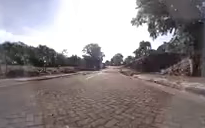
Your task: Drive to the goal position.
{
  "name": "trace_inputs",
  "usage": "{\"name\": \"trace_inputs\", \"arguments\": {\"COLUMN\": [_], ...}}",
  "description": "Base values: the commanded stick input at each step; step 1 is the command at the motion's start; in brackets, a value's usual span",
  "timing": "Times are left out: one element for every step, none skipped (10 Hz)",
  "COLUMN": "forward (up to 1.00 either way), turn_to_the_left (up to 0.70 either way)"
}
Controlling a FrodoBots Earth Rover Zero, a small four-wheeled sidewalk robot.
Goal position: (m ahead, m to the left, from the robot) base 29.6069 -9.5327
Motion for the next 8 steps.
{"name": "trace_inputs", "arguments": {"forward": [1.00, 1.00, 1.00, 1.00, 1.00, 1.00, 1.00, 1.00], "turn_to_the_left": [0.00, 0.00, 0.00, 0.00, 0.00, 0.00, 0.00, 0.00]}}
